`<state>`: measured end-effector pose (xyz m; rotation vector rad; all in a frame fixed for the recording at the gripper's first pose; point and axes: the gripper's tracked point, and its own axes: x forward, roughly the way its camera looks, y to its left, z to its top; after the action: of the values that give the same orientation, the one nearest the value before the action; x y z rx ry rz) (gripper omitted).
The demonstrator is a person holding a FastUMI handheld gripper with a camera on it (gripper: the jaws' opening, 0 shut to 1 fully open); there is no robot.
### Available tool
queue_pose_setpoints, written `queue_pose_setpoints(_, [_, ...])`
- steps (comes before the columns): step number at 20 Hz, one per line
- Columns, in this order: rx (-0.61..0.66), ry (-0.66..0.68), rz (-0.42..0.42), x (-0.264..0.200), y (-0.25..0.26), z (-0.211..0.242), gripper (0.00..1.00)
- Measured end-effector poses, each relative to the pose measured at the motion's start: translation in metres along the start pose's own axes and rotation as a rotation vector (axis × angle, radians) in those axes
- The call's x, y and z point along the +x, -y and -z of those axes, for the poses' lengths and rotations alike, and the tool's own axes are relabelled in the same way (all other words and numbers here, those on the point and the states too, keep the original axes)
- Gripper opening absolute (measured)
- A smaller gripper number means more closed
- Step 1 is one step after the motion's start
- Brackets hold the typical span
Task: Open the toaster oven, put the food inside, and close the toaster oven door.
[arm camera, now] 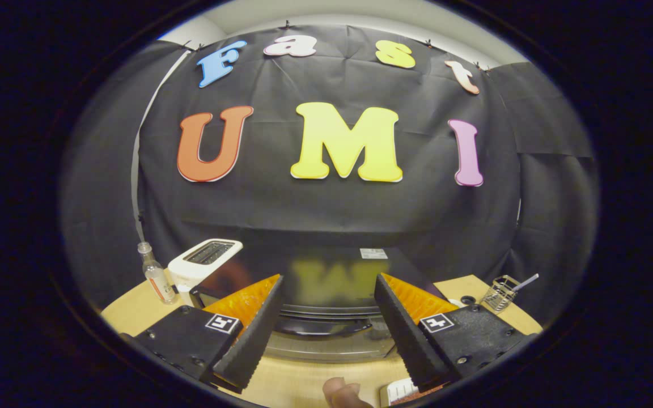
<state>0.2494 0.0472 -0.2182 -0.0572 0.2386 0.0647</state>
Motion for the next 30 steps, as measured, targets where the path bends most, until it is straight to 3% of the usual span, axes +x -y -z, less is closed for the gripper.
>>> queue_pose_setpoints(5, [0.011, -0.168, -0.008, 0.017, -0.005, 0.035, 1.00])
queue_pose_setpoints(10, [0.015, -0.214, -0.031, 0.022, -0.012, 0.033, 1.00])
queue_pose_setpoints(20, [0.072, -0.089, -0.094, -0.009, -0.015, 0.045, 1.00])
queue_pose_setpoints(30, [-0.012, -0.084, -0.077, -0.060, -0.015, 0.073, 1.00])
